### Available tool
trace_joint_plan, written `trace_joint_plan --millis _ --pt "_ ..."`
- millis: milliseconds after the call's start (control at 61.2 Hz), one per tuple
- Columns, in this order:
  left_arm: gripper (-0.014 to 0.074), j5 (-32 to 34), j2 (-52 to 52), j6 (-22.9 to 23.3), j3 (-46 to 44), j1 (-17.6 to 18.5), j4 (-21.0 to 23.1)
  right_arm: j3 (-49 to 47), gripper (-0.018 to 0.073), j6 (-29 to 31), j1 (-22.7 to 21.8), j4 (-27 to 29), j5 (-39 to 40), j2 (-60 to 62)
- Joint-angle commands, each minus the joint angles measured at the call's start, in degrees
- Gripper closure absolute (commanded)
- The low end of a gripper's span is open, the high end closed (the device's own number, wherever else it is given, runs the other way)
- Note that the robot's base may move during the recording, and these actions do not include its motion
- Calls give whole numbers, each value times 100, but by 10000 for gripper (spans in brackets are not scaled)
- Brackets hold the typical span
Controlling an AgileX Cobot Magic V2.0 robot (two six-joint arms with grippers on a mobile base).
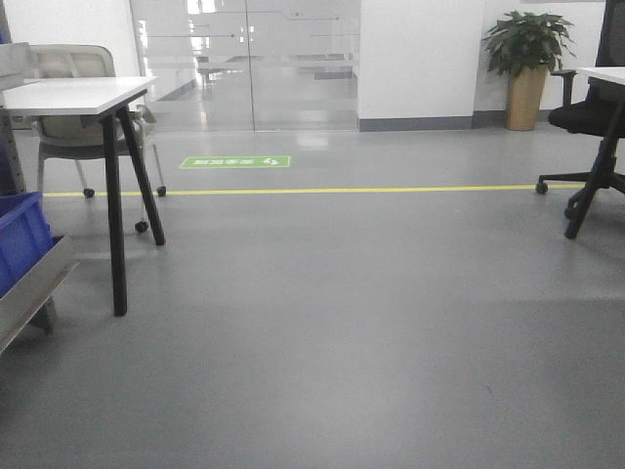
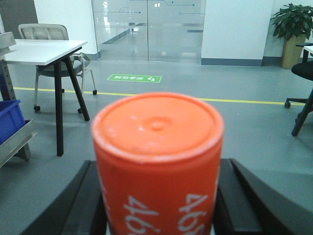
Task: Grab orange capacitor from left shelf to right conveyor
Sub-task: 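Drive the base away from the shelf toward the conveyor belt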
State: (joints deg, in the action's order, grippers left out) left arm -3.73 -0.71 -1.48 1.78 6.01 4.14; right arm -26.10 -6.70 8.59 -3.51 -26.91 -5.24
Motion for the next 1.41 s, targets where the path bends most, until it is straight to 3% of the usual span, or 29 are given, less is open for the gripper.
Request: trace_joint_plan --millis 0,1389 --pt "723 513 -66 8 -27 16 10 -175 423 36 -28 -82 541 -72" --pt "723 513 -66 8 -27 -12 10 -165 423 36 -26 -82 539 -72"
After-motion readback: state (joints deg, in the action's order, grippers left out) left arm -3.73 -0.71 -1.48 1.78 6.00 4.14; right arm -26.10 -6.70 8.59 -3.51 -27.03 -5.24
